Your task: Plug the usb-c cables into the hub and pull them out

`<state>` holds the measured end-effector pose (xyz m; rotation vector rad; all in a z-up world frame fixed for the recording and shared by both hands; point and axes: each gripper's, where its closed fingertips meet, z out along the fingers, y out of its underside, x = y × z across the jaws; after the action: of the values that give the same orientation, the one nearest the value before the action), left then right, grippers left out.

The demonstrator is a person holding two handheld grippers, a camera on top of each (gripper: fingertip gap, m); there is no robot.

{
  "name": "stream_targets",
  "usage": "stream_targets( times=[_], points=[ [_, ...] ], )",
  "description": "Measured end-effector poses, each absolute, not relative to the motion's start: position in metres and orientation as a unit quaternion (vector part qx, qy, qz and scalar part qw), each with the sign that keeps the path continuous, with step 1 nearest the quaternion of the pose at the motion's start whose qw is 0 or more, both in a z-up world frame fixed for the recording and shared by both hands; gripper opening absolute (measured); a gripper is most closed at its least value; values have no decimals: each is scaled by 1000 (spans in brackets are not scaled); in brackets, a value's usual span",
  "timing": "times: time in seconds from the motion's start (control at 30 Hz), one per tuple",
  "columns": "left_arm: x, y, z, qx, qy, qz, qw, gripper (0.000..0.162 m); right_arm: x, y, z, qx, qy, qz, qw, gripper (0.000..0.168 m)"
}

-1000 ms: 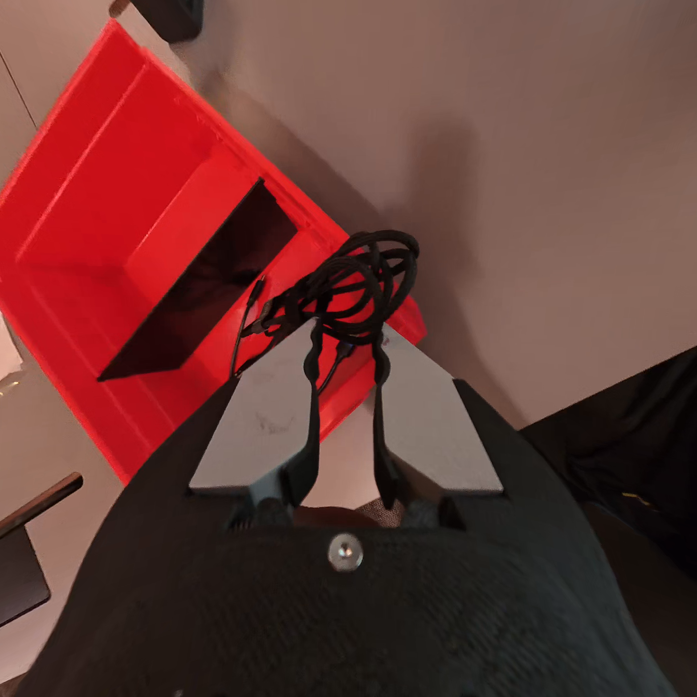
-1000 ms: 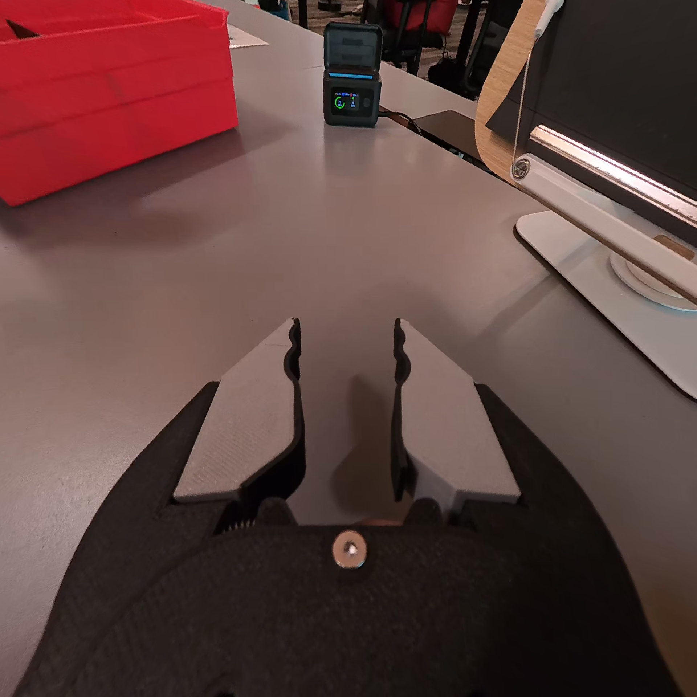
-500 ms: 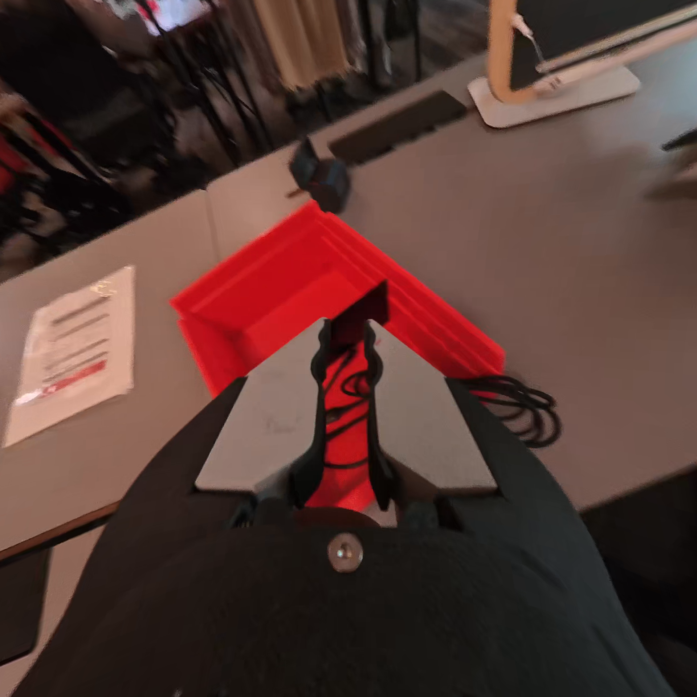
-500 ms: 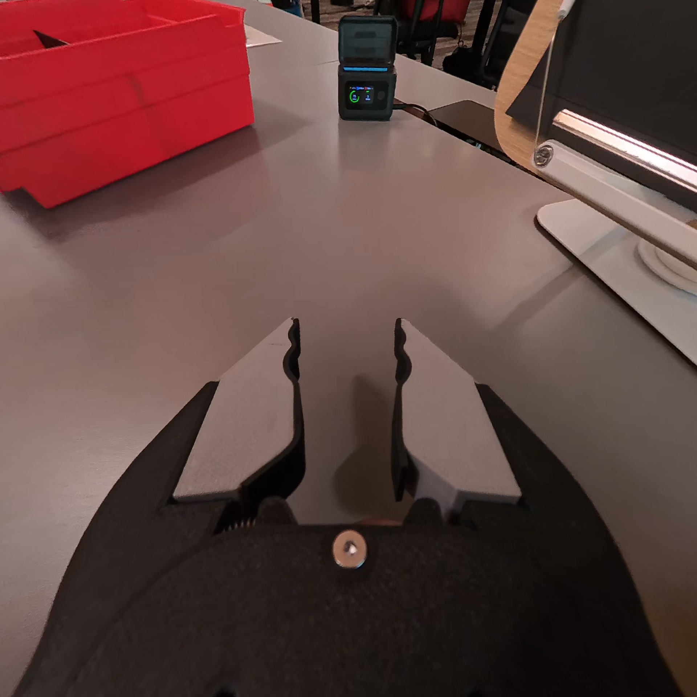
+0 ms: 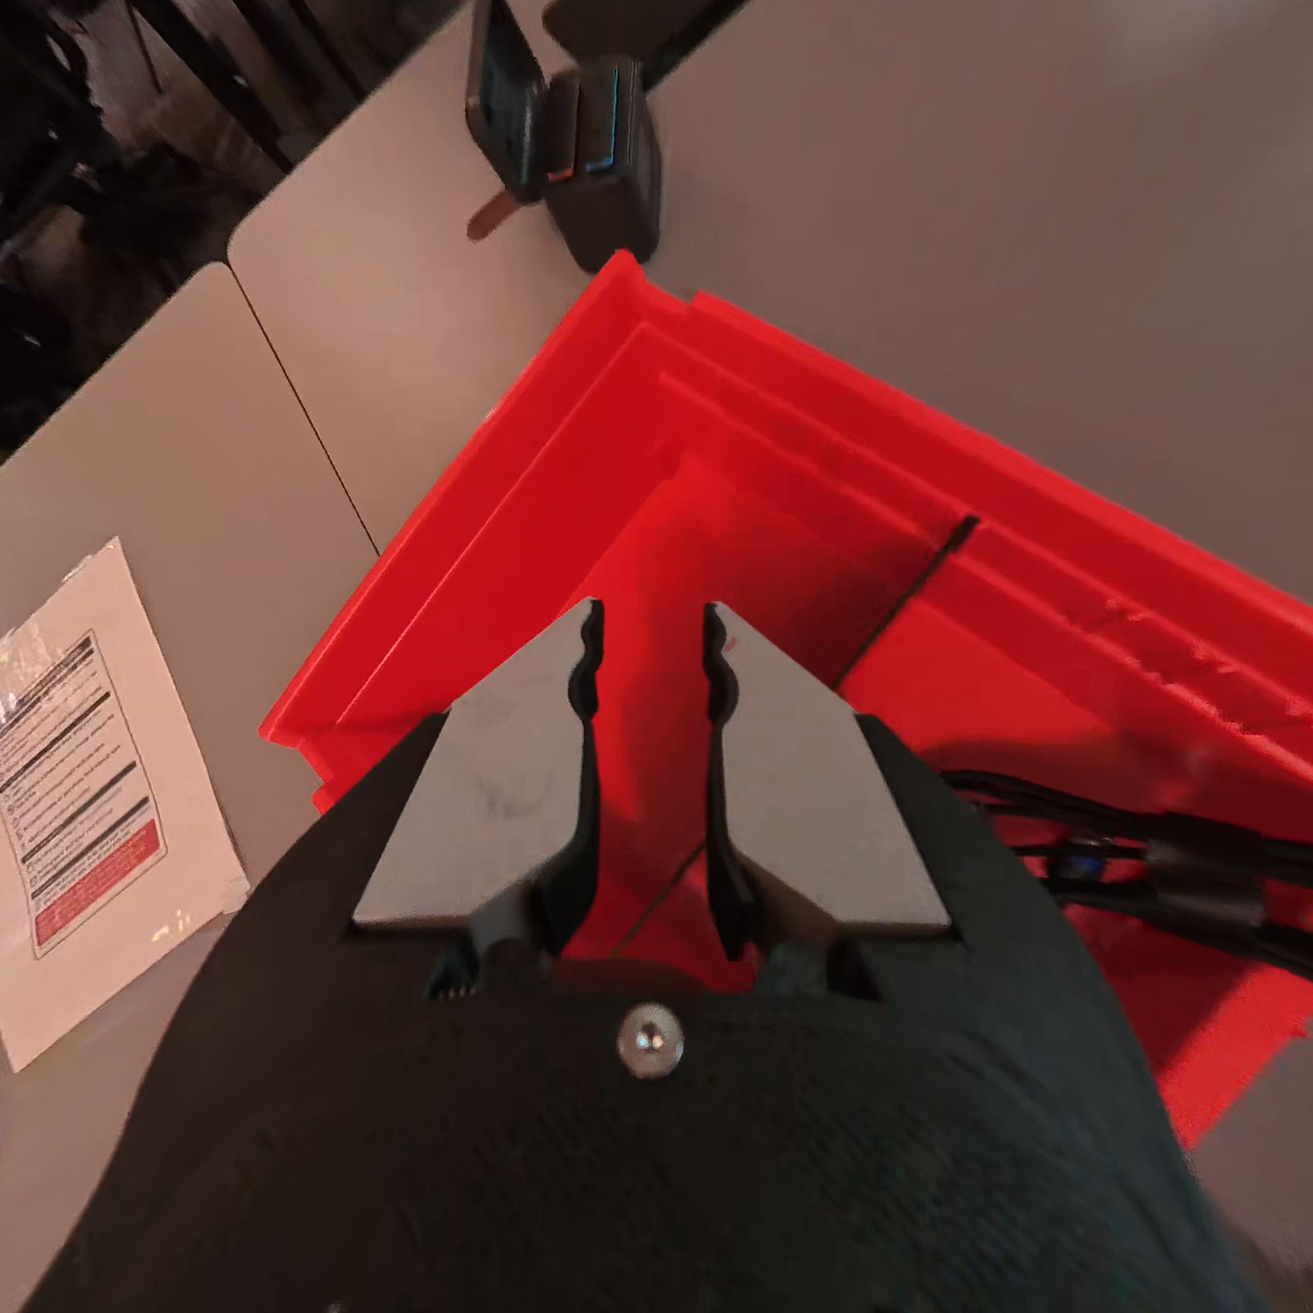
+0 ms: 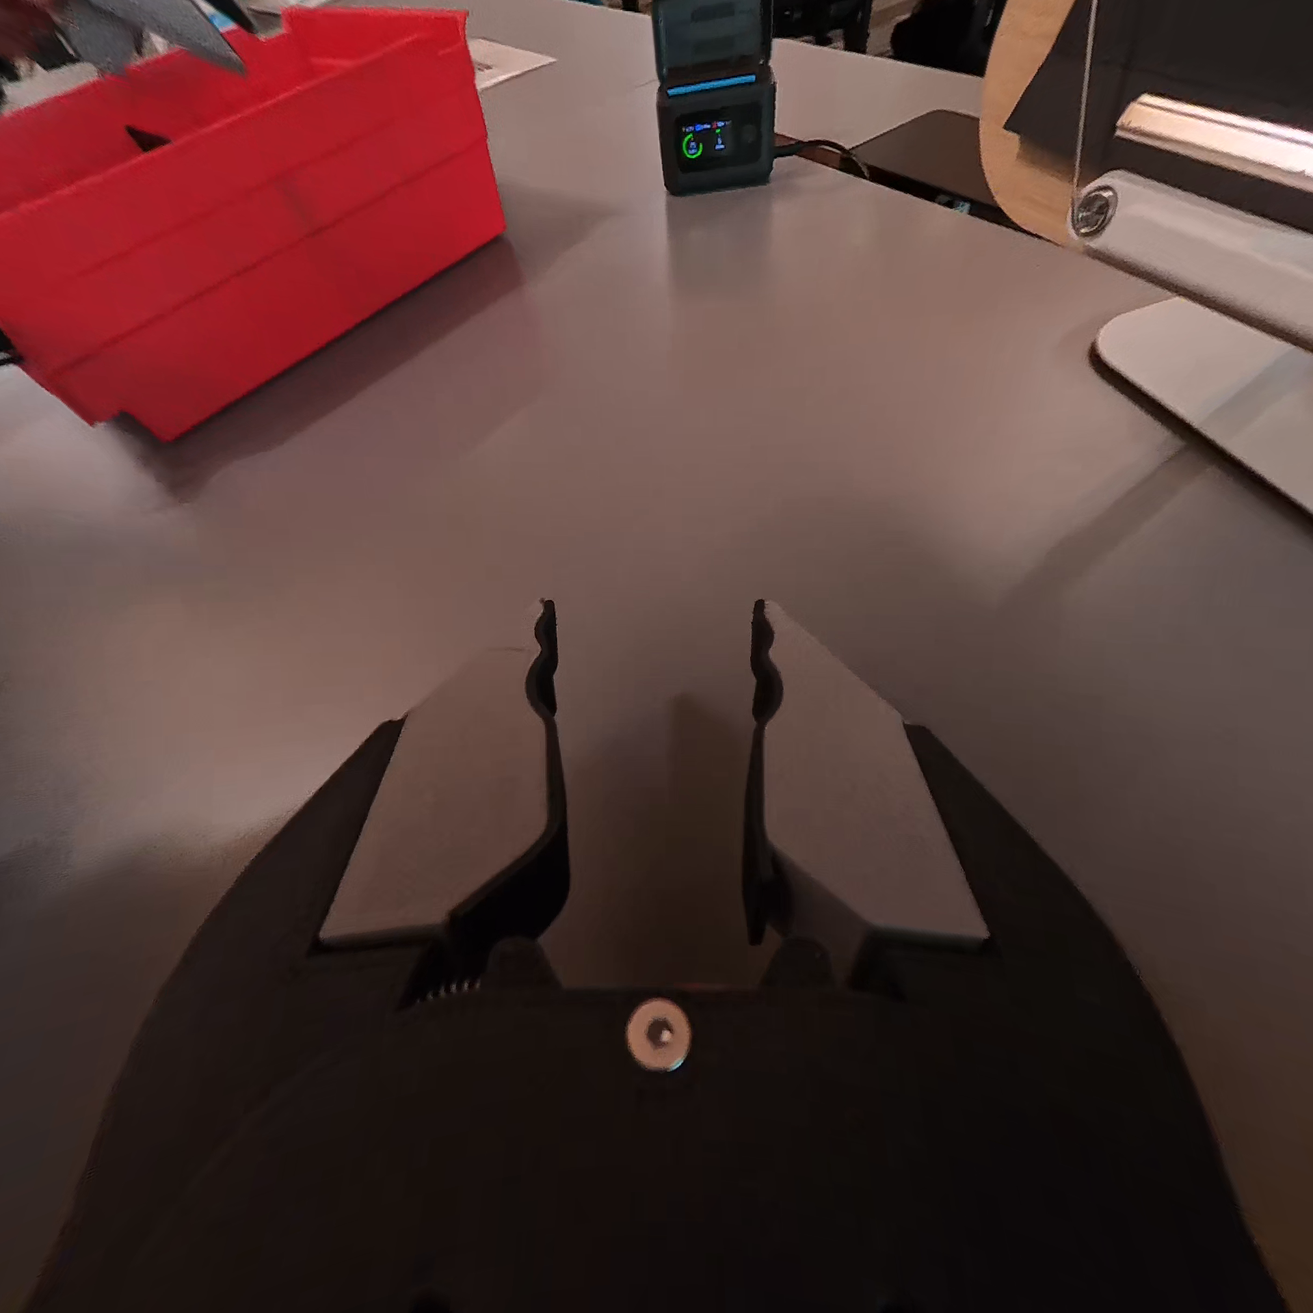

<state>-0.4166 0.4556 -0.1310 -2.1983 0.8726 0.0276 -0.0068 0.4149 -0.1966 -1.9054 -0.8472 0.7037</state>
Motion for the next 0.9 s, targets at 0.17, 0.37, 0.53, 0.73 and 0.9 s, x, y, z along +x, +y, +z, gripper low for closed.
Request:
stream_targets(
  times=[0.17,0.37,0.53,0.73,0.9],
  points=[
    [-415,470,-153,-874,350,7,338,27,-5,412,-185,-752,-327,338,461,53],
    [-394,438,-132,-870,338,3,360,27,-9,397,-181,-737,-346,351,462,53],
    [-388,375,-129,-888,346,-2,302,30,-19,382,-178,-723,-365,349,471,49],
    [-359,337,-103,-876,259,-54,403,29,-27,377,-187,-732,-385,322,460,53],
    [-329,301,-114,-870,251,-73,418,29,-18,376,-189,-737,-387,280,478,53]
  ],
)
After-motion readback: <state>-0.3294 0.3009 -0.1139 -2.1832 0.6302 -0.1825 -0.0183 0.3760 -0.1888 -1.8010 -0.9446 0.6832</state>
